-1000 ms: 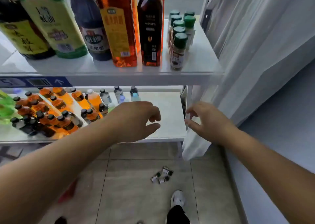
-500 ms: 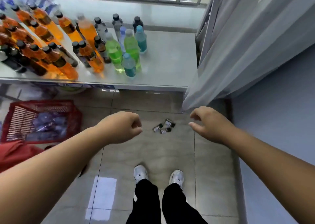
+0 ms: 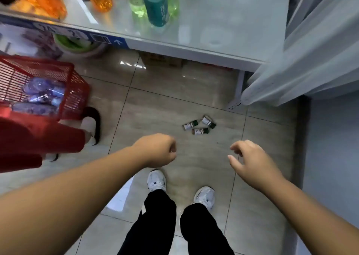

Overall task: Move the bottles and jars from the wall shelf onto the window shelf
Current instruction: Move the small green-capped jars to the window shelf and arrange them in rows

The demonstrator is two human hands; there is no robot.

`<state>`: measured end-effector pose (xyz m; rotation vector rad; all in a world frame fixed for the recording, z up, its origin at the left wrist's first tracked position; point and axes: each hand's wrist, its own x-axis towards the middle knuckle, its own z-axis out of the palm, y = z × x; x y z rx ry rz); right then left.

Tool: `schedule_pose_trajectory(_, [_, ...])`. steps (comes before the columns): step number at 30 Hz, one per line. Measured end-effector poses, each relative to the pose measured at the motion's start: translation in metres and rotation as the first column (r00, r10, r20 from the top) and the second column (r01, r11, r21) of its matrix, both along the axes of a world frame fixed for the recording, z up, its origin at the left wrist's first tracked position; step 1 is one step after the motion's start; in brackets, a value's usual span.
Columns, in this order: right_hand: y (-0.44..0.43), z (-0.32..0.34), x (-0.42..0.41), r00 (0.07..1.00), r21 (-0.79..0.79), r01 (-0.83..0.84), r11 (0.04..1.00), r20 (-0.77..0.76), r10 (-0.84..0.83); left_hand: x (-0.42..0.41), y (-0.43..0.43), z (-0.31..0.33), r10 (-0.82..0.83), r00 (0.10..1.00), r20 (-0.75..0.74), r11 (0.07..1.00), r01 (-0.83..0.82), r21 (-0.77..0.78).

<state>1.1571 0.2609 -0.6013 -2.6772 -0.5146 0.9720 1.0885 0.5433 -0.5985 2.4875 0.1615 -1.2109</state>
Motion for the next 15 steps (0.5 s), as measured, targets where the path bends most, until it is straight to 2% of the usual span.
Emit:
schedule_pose_trajectory(9, [0.044, -0.181, 0.012, 0.994, -0.031, 0.094, 0.995, -0.046, -0.095, 0.038, 0.007, -0.184, -0.048, 0.999, -0.019, 0.995, 0.049, 0.086])
schedule_pose_trajectory(15, [0.054, -0.297, 0.026, 1.0, -0.079, 0.006, 0.997, -0.012, -0.007, 0.061, -0.004, -0.303, -0.075, 0.997, 0.015, 0.992, 0.073, 0.102])
